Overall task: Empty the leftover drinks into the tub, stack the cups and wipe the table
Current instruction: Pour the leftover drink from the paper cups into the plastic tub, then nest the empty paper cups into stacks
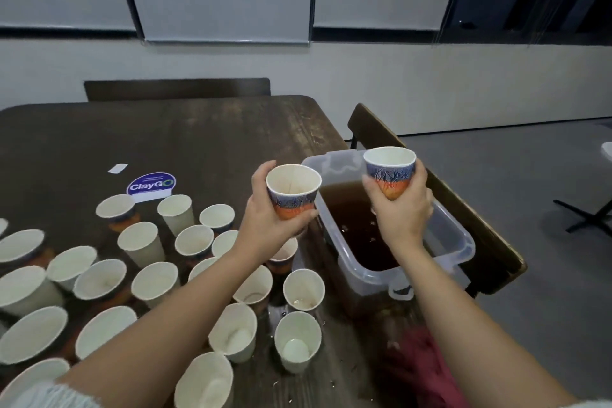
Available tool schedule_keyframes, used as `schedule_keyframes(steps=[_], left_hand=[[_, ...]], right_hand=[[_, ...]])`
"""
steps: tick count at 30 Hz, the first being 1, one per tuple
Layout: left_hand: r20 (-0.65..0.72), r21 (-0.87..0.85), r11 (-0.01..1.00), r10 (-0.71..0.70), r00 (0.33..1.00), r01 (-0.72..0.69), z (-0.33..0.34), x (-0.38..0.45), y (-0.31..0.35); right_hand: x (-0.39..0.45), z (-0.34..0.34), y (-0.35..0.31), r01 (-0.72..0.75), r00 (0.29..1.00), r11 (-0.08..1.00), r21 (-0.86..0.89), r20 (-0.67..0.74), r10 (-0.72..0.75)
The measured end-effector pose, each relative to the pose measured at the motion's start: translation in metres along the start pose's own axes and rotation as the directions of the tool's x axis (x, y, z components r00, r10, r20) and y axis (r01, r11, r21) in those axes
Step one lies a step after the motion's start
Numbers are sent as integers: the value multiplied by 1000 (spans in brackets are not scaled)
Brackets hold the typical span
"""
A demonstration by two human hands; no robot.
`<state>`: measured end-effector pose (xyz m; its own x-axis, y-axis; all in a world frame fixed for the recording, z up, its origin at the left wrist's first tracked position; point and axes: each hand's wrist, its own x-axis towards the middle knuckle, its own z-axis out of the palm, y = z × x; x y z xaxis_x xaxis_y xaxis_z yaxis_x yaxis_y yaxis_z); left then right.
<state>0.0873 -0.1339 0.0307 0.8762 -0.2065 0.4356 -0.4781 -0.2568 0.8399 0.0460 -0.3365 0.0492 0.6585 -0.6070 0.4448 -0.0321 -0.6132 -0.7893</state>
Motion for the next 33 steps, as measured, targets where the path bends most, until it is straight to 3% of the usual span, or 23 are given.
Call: schedule_keyframes(steps=[4,11,18,22,33], left_hand=[[-30,-29,999,-30,999,30,-35,-39,-6],[-12,-104,983,-154,988,152,-74,-109,-20],[-2,-95,975,-204,979,203,-87,-153,-38],[22,-77,970,-232,973,233,-96,-176,-44],[82,-97,954,-277,957,285,-94,-214,-59]], right_hand=[[-51,15,-33,43,996,972,233,70,-61],[-149,21,-39,6,964,961,276,253,-78],[-207,24,-3,-185,947,964,191,298,123],[-228,35,12,-197,957,973,117,238,165],[-255,44,33,-263,926,965,12,285,248]])
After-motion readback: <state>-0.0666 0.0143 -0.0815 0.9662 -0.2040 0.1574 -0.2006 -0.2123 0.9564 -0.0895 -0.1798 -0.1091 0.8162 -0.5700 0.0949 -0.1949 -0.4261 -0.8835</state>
